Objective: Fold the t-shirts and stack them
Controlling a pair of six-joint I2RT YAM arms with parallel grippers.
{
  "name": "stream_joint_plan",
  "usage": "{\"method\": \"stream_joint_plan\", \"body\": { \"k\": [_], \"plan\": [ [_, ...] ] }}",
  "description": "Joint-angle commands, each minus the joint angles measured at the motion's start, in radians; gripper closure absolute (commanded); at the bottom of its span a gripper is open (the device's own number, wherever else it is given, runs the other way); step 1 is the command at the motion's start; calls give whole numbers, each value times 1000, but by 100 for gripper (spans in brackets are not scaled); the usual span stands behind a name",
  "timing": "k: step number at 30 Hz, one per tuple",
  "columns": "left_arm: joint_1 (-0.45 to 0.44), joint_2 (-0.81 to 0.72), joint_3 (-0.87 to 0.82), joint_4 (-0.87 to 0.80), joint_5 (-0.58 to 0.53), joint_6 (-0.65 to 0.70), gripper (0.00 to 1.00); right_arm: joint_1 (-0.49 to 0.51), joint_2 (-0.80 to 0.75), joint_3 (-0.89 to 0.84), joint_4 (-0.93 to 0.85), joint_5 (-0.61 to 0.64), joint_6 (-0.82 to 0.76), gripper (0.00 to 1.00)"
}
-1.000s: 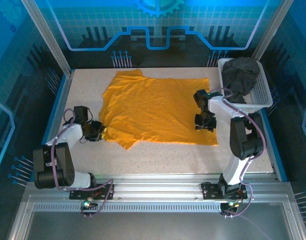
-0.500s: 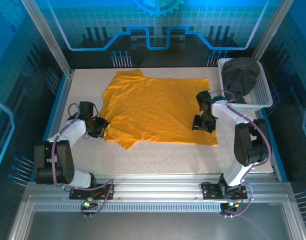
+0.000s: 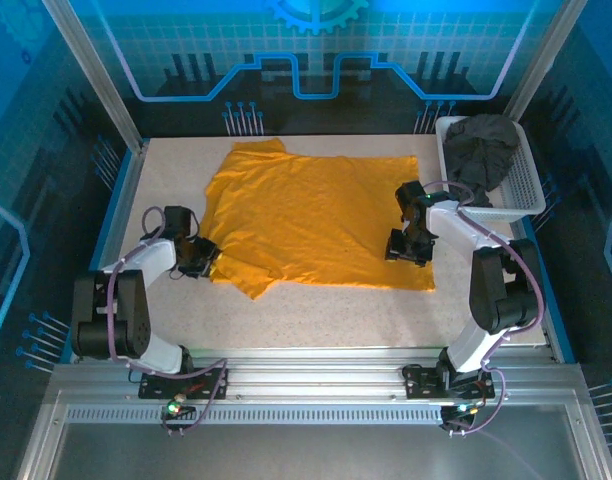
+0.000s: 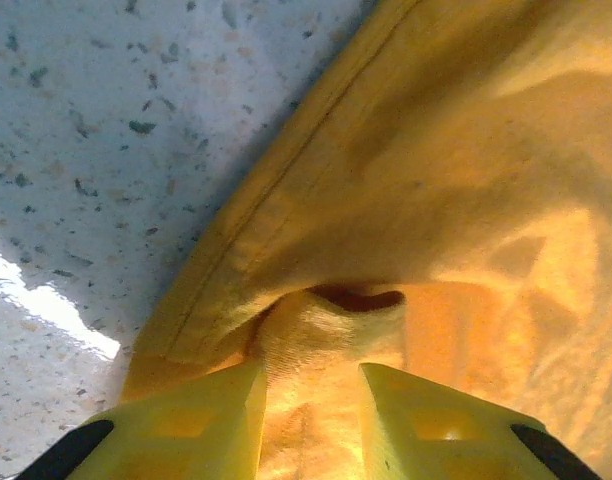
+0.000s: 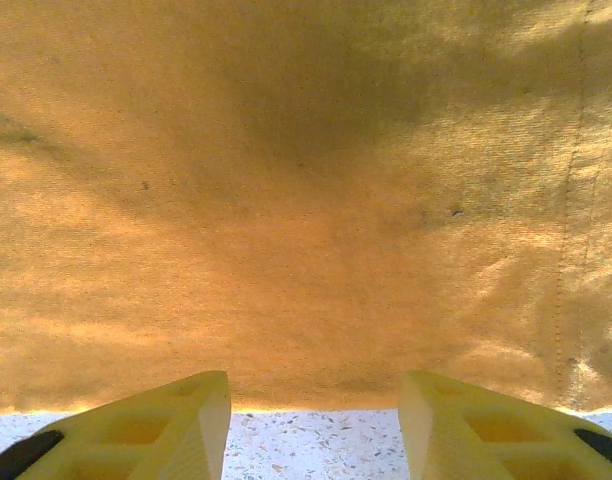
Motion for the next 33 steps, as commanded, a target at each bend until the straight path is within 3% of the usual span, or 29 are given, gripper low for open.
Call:
{"method": "stream_joint_plan", "body": {
  "k": [1,17,28,33],
  "plan": [
    [-16,6,-8,-20,-28,18,70,-12,-13,-6,1,-22,-2,52],
    [-60,28,12,-63,-81,20,65,-16,15,1,11,-33,6,52],
    [-63,46,71,-31,-96,49,93,-28,12,0,7,-28,0,52],
    [-71,-27,76,-96,-114,53,100,-40,14,-4,8,-18,3,52]
  ]
}}
